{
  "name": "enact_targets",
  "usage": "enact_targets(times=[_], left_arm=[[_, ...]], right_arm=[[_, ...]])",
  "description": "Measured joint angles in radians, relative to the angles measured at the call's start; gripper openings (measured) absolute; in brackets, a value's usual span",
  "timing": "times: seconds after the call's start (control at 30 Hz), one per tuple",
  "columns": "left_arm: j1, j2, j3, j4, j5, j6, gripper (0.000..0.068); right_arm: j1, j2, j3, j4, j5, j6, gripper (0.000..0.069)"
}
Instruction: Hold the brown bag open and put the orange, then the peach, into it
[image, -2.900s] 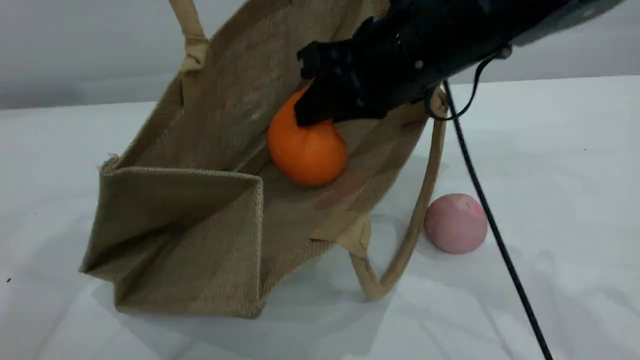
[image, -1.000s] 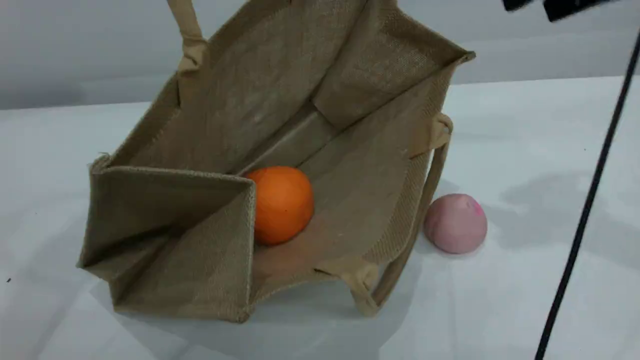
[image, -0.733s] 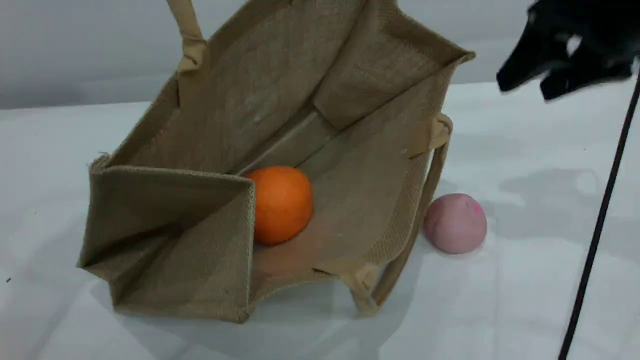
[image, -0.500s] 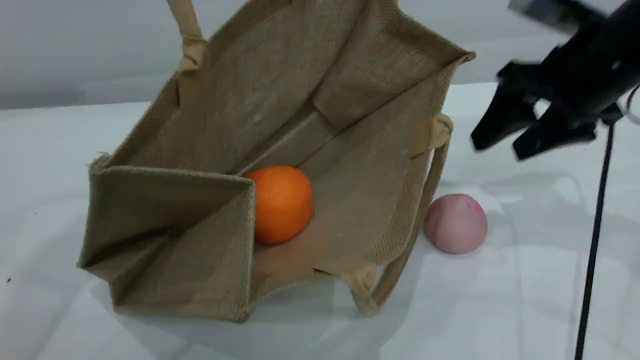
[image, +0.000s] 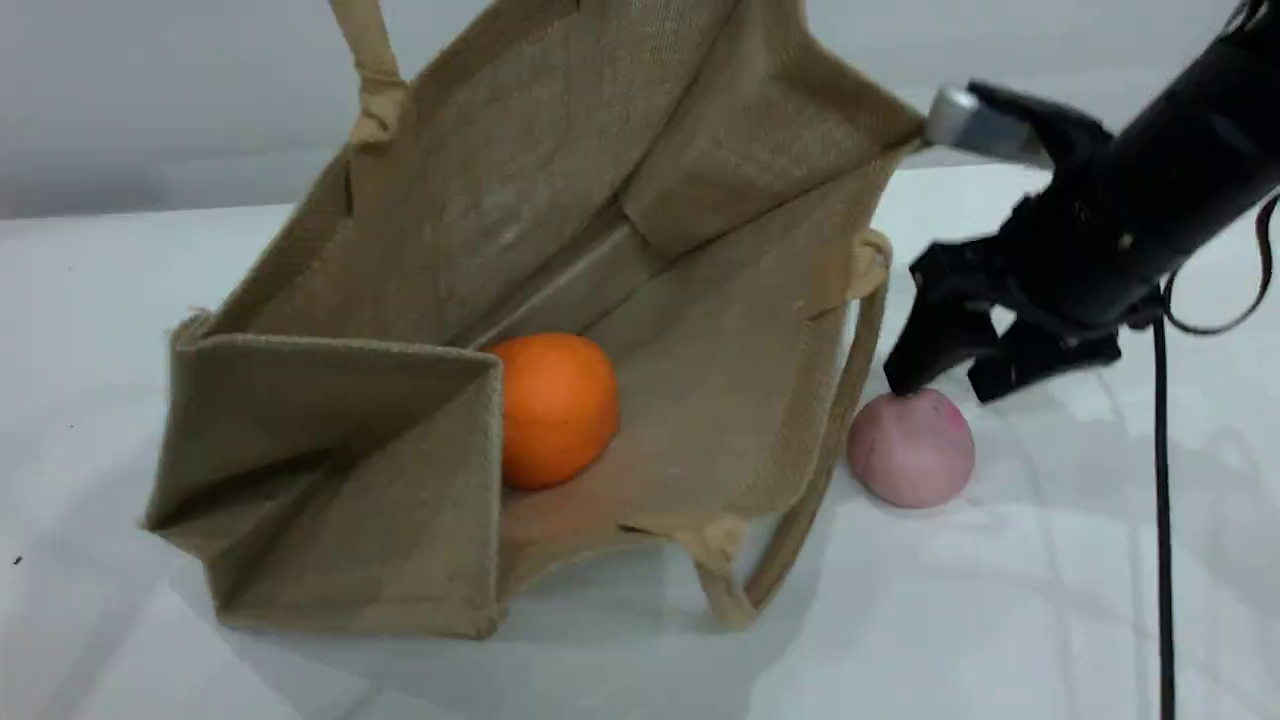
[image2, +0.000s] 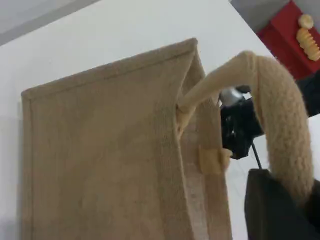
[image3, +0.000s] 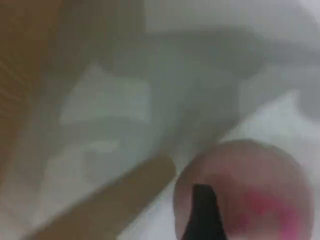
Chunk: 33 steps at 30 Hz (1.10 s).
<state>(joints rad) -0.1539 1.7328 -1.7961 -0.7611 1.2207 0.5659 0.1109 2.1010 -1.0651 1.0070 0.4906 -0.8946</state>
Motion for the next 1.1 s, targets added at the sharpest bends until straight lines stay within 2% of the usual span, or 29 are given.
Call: enact_targets(times=[0.17,0.43,0.7,0.77,0.93,1.1], left_arm=[[0.0,0.0,0.0,0.0,0.001,0.0,0.0083],[0.0,0.0,0.0,0.0,0.001,-0.003,0.0083],[0.0,0.0,0.0,-0.001,0.001,-0.003,0.0083],[0.0,0.0,0.0,-0.001,0.001,-0.003,0.0083],[0.0,0.0,0.0,-0.001,0.001,0.001,0.0083],[0.0,0.0,0.0,-0.001,0.001,0.001,0.0083]], right_arm=[[0.0,0.017,0.0,0.0,0.018,0.0,0.0451],[0.0,0.017,0.0,0.0,0.022,-0.006,0.0337],[0.0,0.058,0.0,0.0,0.022,-0.016,0.031],[0.0,0.058,0.0,0.0,0.035,-0.027,0.0264],[-0.002,0.029,0.0,-0.029,0.08,-0.027,0.0052],[-0.015,-0.048,0.0,-0.134,0.109,-0.007,0.0015]])
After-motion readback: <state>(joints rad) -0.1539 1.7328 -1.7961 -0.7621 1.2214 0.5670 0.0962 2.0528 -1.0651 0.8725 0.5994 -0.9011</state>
